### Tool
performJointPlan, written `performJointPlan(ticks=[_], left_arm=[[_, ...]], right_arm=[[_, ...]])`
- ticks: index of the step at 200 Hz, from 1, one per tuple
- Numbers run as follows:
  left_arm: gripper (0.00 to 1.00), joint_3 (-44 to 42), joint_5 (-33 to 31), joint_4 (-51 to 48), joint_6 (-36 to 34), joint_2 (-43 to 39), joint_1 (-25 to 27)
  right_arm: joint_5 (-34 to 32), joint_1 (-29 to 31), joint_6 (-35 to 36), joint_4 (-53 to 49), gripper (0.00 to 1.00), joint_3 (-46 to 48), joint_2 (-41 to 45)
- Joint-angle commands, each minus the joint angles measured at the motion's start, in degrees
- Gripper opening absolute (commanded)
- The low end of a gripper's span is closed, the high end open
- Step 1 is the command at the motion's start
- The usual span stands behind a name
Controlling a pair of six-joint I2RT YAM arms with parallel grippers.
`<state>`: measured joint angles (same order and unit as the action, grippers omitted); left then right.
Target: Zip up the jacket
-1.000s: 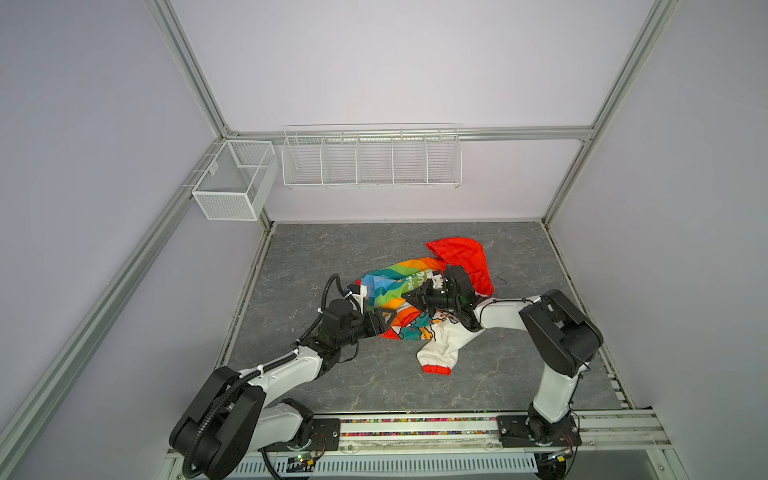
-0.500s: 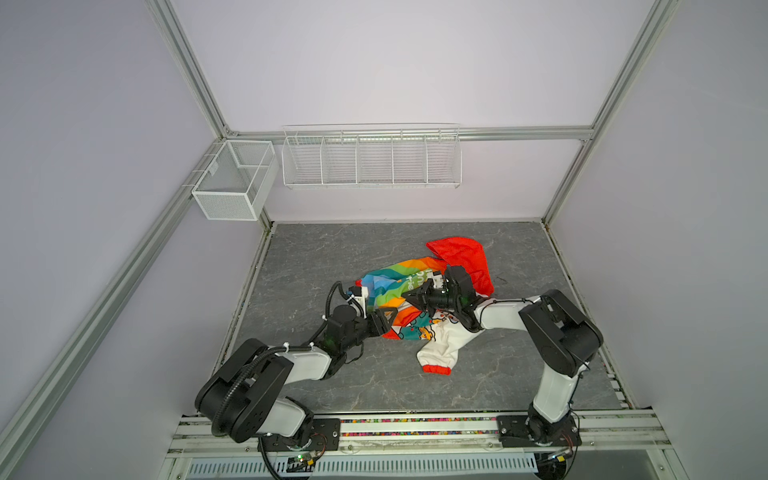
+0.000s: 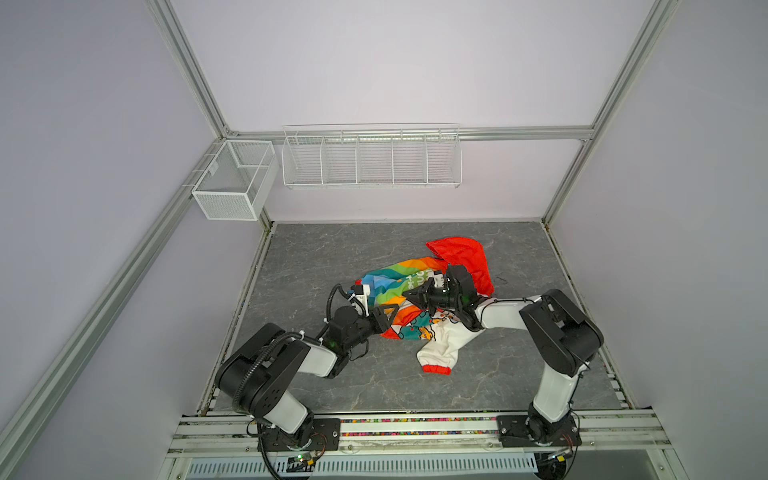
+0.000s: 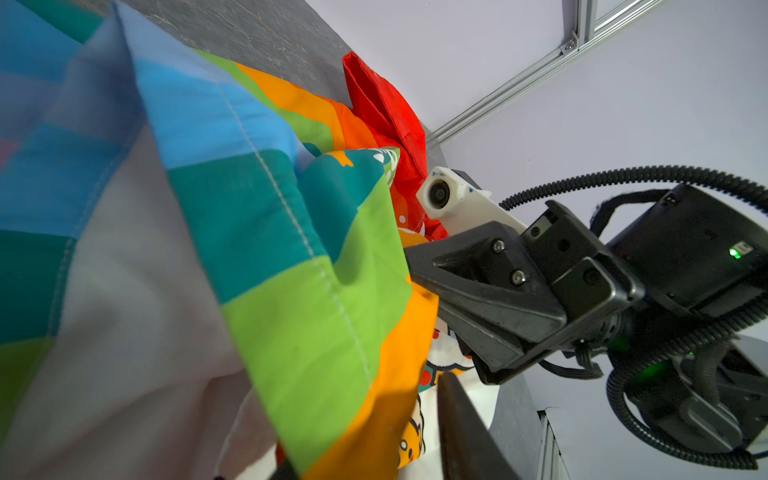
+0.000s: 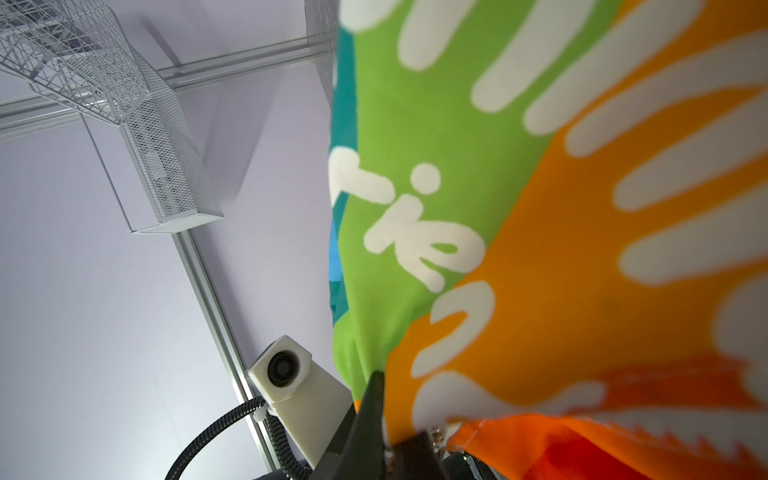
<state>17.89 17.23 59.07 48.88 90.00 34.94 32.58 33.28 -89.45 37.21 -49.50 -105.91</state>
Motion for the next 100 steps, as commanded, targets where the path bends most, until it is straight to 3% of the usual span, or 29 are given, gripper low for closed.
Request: performJointPlan(ticks=[1,37,73,100], left_arm=[[0.35,1.7,1.6,0.3,0.8,0.8,0.2],[0.56,1.7,0.5,-4.4,0.8,0.4,0.3],[0.57,1.0,-0.7,-6.6,0.5,-0.1,0.2],[0.52,0.9,0.2,-5.0,0.9,0.0,0.3]], right_arm=[[0.3,-0.5,-3.4,2.2,0.07,1.0,0.8],[0.3,-0.8,-3.5,2.4,0.07,1.2,1.0],[0.4,-0.9,-3.6,2.6,0.07,1.2,1.4],[0.5,-0.9,-3.7,2.6,0.07,1.2,1.4]])
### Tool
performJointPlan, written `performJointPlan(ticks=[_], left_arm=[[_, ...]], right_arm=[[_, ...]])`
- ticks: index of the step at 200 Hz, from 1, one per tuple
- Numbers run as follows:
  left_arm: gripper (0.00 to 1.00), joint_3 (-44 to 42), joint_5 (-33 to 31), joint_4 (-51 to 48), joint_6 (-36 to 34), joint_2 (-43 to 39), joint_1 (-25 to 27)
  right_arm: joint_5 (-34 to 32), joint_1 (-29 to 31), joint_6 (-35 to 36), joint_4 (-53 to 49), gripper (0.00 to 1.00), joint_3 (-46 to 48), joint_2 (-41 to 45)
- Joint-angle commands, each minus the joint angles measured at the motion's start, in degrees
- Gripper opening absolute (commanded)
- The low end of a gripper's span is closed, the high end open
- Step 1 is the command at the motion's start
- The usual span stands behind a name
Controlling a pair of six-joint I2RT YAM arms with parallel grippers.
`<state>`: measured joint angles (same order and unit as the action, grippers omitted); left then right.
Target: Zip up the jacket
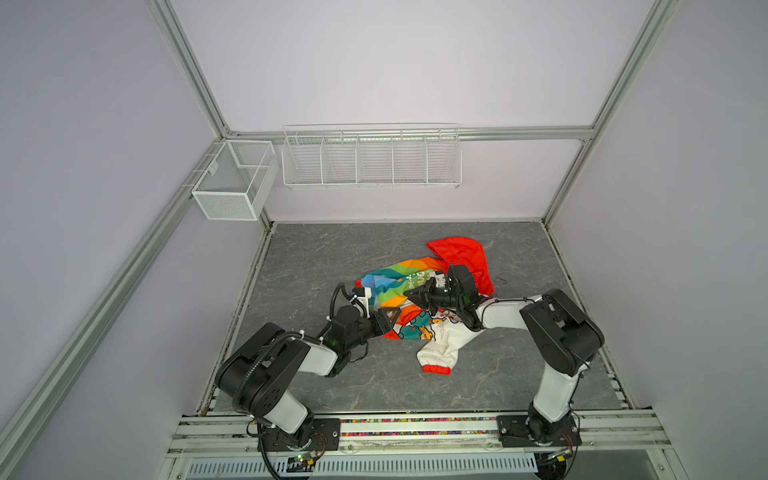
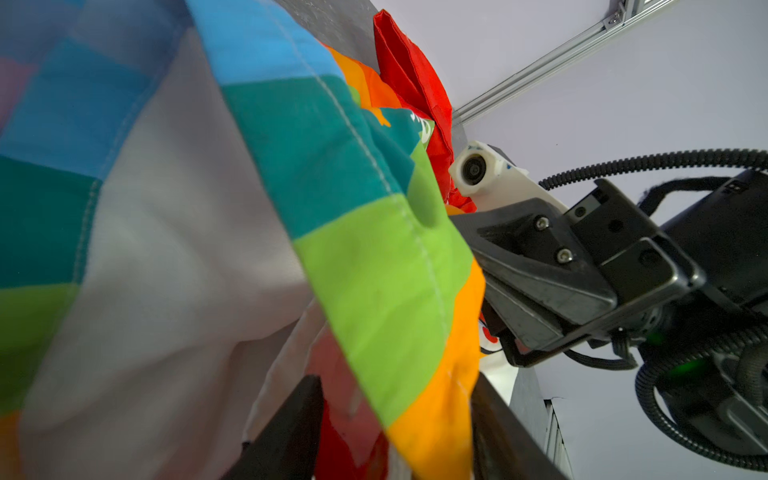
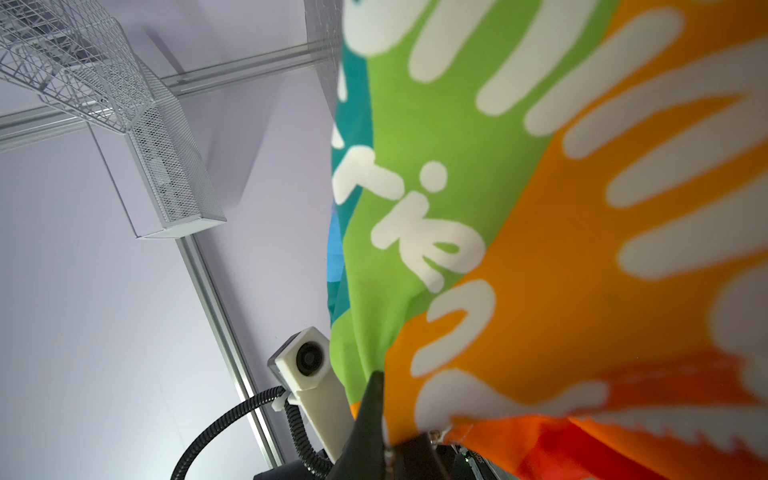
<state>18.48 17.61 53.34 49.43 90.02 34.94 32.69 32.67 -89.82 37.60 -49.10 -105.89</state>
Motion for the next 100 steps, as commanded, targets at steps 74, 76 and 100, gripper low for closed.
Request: performJointPlan(ticks=[74,76,100], left_arm=[[0.24,1.6,2.0,3.9,1.7,-1.0,0.2],[0.24,1.6,2.2,4.1,1.6,-1.0,0.2],[0.15,1.7,4.3,4.8,2.3,-1.2,-0.2]], right_arm=[[0.7,-0.4,-3.1,2.5,0.07,1.2,1.5],[0.7,-0.5,-3.1,2.6,0.07,1.2,1.5],[1.1,-0.8,-2.2,2.2,0.08,1.4,1.3]])
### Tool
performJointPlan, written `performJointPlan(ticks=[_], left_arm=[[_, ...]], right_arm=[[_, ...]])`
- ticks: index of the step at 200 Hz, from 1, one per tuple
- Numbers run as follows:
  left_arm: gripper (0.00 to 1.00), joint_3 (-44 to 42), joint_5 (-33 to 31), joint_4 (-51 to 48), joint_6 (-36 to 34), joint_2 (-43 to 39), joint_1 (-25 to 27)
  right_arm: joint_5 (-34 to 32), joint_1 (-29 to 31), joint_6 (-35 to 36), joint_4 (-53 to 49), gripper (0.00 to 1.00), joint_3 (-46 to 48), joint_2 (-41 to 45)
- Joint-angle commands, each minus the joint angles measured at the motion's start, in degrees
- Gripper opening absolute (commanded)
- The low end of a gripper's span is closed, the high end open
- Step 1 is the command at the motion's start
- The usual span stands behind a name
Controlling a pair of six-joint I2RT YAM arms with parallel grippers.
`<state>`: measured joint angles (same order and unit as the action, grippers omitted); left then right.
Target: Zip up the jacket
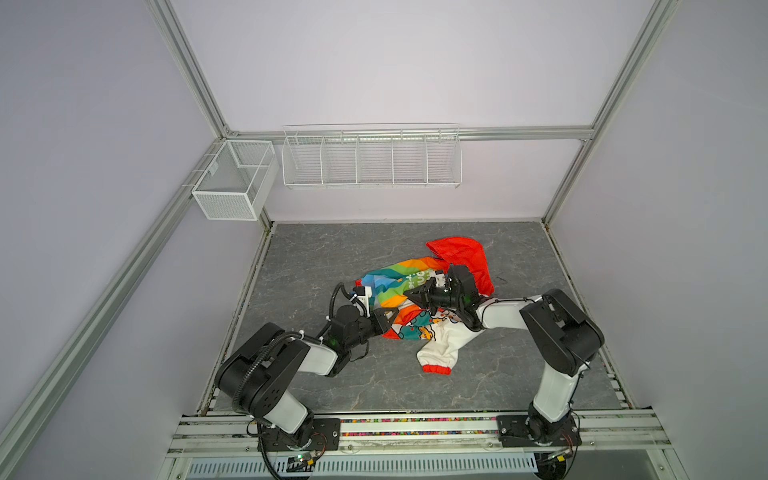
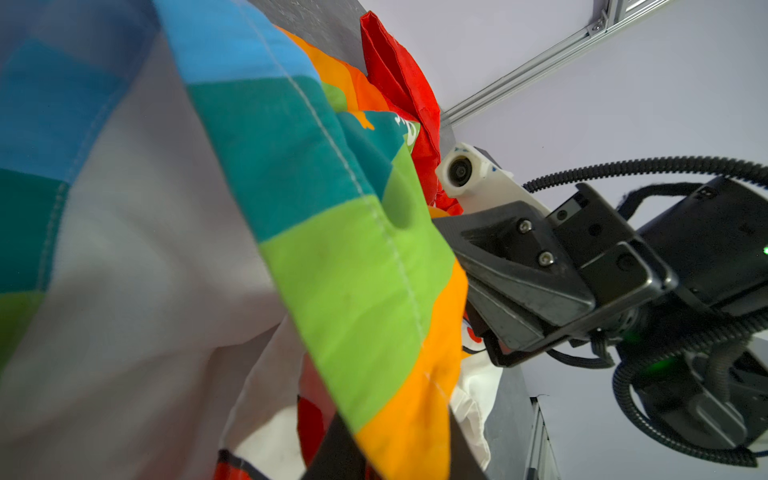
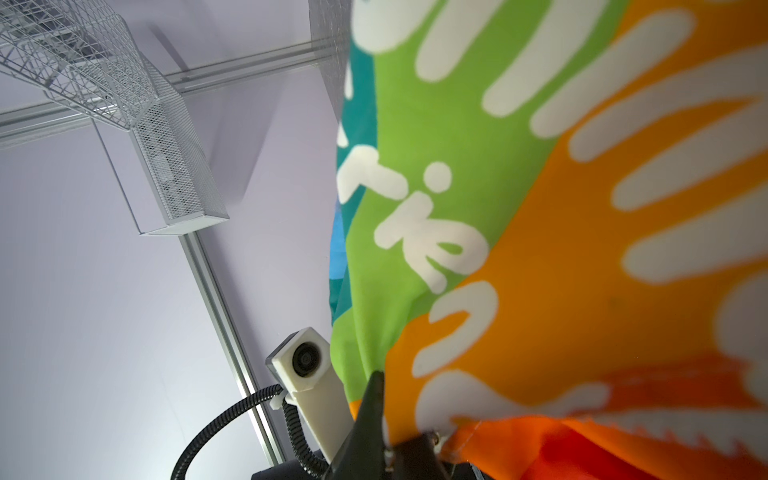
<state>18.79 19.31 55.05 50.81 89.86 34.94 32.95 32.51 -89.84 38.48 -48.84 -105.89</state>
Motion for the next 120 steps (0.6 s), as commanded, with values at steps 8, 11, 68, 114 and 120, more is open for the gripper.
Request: performJointPlan(ticks=[8,11,68,114,120], left_arm=[[0.13,1.5,3.9,3.5,1.2,-1.1,-0.3],[0.12,1.5,4.4,3.7,1.3,-1.0,-0.5],[0.06,4.4,16.2,6.9,5.1,0.3,-2.6],[0.06,6.5,21.9,14.7,10.7,4.9,-3.9],[0.06,6.6,22.4,15.8,10.8,5.7,-4.0]], right_arm=[[1.0,-0.7,-1.3,1.0,0.10,1.3,1.3],[1.1,-0.8,-1.0,0.7,0.11,1.3,1.3],[1.7,-2.8,13.8,-14.6,0.32,-0.9,5.0],[0.5,-3.9,24.9,-26.8,0.50,-4.0,10.5],[0.1,-4.0,26.3,-27.6,0.53,-4.0,11.5]])
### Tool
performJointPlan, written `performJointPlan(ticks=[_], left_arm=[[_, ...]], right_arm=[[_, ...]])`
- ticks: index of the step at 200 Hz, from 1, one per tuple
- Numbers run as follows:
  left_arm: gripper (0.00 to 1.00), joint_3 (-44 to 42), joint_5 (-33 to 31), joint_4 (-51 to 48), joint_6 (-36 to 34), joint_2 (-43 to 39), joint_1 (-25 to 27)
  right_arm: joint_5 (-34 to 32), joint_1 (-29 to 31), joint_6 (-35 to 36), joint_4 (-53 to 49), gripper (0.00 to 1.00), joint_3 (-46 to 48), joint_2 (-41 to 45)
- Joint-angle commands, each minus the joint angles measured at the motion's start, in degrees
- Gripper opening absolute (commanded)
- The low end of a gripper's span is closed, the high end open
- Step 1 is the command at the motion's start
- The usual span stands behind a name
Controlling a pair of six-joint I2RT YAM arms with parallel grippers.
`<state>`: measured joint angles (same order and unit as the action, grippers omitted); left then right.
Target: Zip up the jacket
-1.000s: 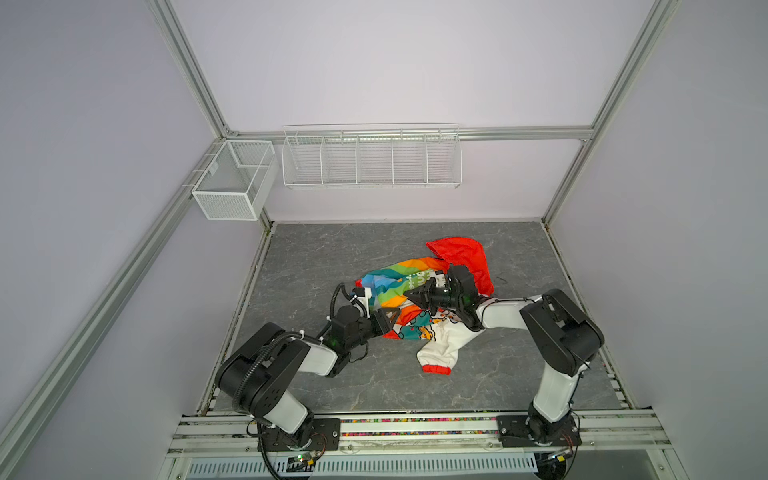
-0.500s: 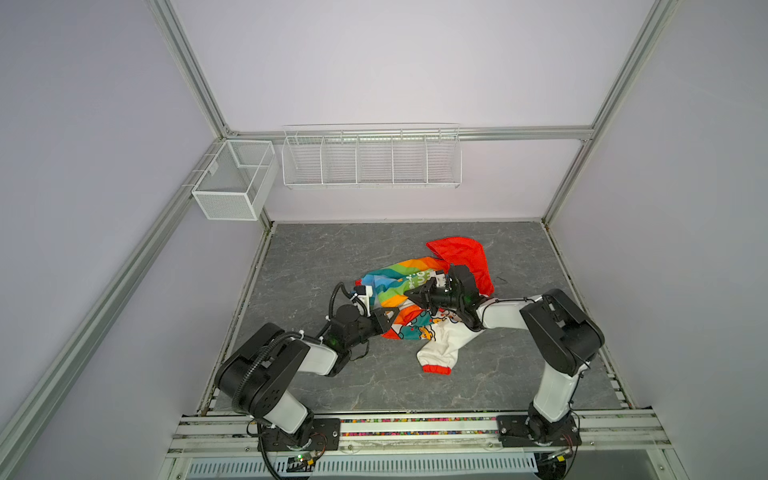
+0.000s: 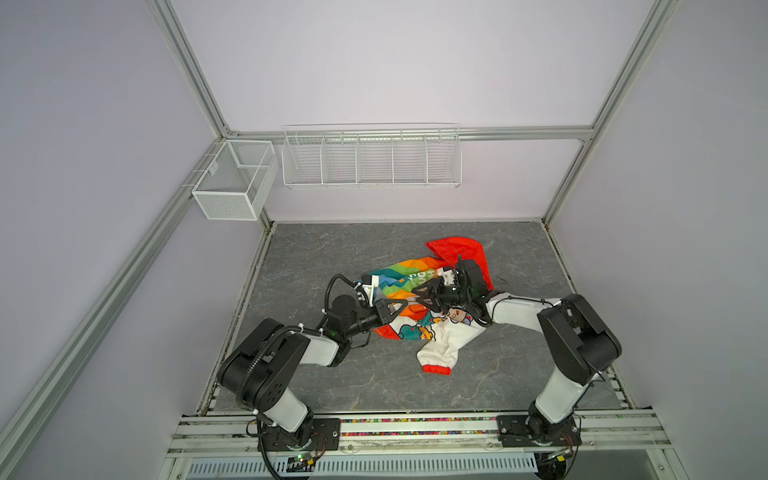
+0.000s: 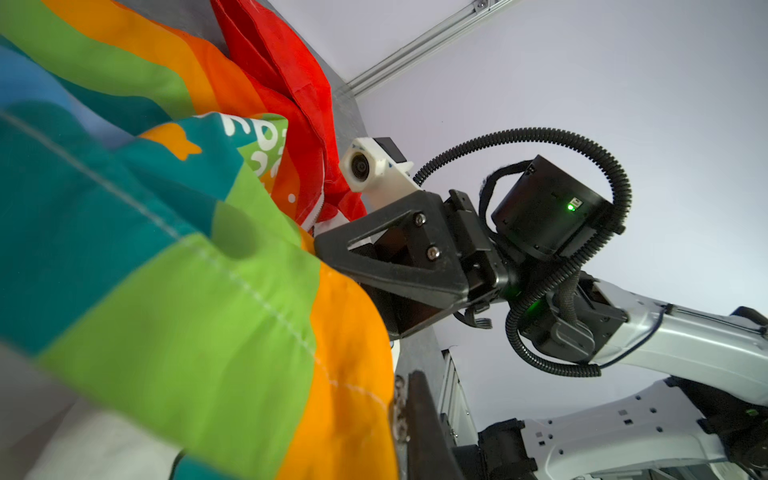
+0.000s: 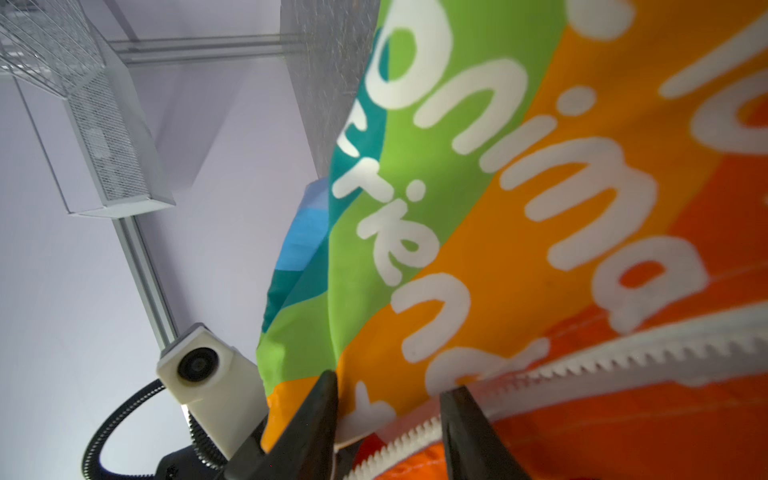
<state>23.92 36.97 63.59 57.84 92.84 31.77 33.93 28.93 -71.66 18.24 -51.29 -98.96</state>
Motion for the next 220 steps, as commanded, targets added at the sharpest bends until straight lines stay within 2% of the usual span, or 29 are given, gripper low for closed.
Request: performJointPlan(ticks=[1,9,33,67,106,182,220], left_arm=[[0.06,1.5,4.8,7.5,3.8,2.8,-0.9],[0.05,1.6,5.2,9.0,6.3,3.6,-1.1],[0.05,2.3,6.2,10.1,7.6,4.8,-1.2],[0.05,3.4,6.9,7.9,7.4,3.8,-1.3],[0.05,4.8,7.3,4.5,6.5,2.1,-1.2],[0.04,6.2,8.5,1.9,6.1,1.9,-0.9],[0.04,6.0,8.4,1.8,5.9,2.1,-0.9]], right_arm=[[-0.9,-0.4,8.3,-7.5,0.54,-1.5,4.7],[-1.3,-0.4,10.0,-8.5,0.57,-1.5,6.1],[-0.9,-0.4,13.2,-10.1,0.67,-1.6,8.7],[3.7,0.2,14.0,-8.5,0.72,-2.7,8.0],[6.1,1.4,11.2,-4.0,0.77,-2.3,7.1],[9.9,2.9,1.2,11.6,0.77,-1.3,1.4],[10.8,3.0,-2.6,17.2,0.73,-0.1,0.2]])
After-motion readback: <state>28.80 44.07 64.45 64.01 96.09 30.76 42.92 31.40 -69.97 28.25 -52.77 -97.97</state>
